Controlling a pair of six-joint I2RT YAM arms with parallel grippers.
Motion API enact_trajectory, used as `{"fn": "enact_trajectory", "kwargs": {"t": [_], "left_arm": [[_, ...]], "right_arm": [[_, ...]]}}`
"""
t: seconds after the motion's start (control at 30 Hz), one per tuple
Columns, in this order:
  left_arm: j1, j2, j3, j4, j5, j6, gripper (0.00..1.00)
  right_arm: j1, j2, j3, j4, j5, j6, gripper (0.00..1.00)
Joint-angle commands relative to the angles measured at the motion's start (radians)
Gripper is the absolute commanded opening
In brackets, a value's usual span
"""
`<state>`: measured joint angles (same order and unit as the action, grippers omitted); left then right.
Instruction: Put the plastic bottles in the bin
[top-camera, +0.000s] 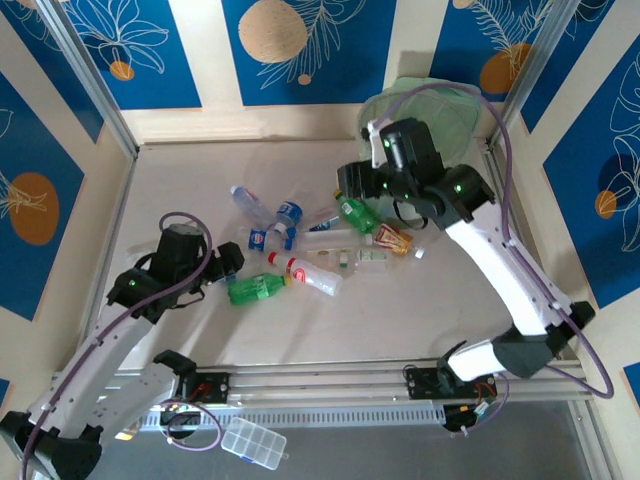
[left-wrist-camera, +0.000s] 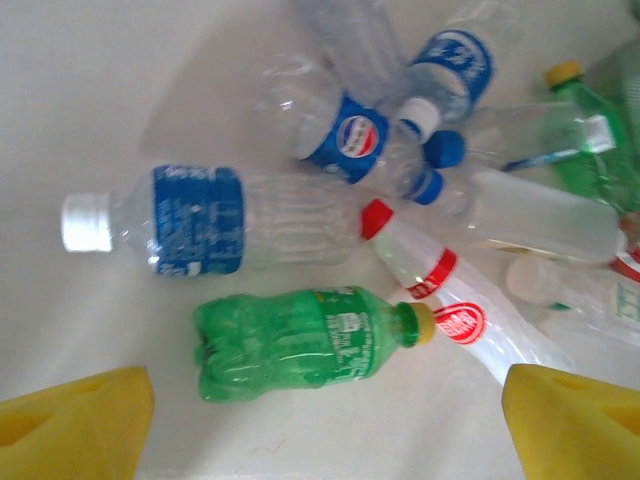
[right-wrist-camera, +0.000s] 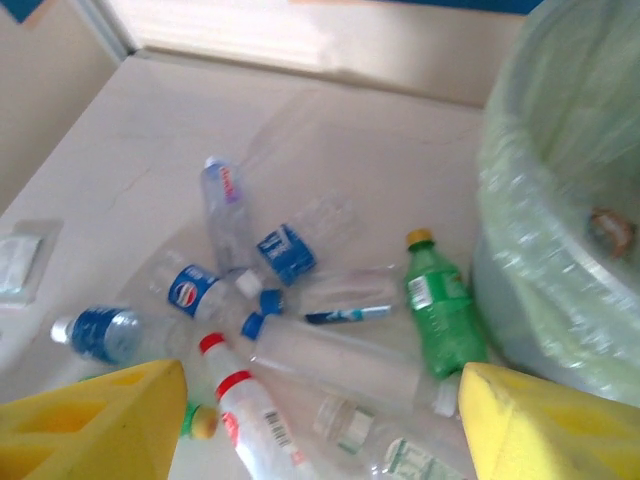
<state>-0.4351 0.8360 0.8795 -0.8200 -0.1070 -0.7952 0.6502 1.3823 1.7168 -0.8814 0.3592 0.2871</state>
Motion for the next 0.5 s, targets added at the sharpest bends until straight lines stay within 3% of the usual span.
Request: {"fn": "enact_trajectory", "kwargs": {"t": [0.0, 0.1, 0.13, 0.23, 0.33, 0.47], "left_arm": [[0.024, 0.037, 0.033, -0.111, -0.066, -0.146, 0.88], [0.046, 0.082, 0.028, -0.131, -0.023, -0.212, 0.86], [0.048, 0.092, 0.016, -0.079, 0.028, -0.175, 0.85], [0.047, 0.128, -0.021, 0.081, 0.167, -0.034, 0.8], [0.046, 0.195, -0.028, 0.152, 0.255, 0.23, 0.83], [0.044, 0.327, 0.008, 0.078, 0.232, 0.446, 0.84]], "right_arm": [[0.052, -0.063, -0.123, 0.08, -0.034, 0.043, 0.72], [0.095, -0.121, -0.226, 0.11, -0.037, 0.063, 0.72], [0.102, -0.137, -0.26, 0.125, -0.045, 0.06, 0.72], [0.103, -0.158, -0.319, 0.134, -0.056, 0.059, 0.72], [0.099, -0.172, -0.352, 0.139, -0.077, 0.045, 0.72], [0.081, -0.203, -0.397, 0.171, -0.122, 0.026, 0.73]]}}
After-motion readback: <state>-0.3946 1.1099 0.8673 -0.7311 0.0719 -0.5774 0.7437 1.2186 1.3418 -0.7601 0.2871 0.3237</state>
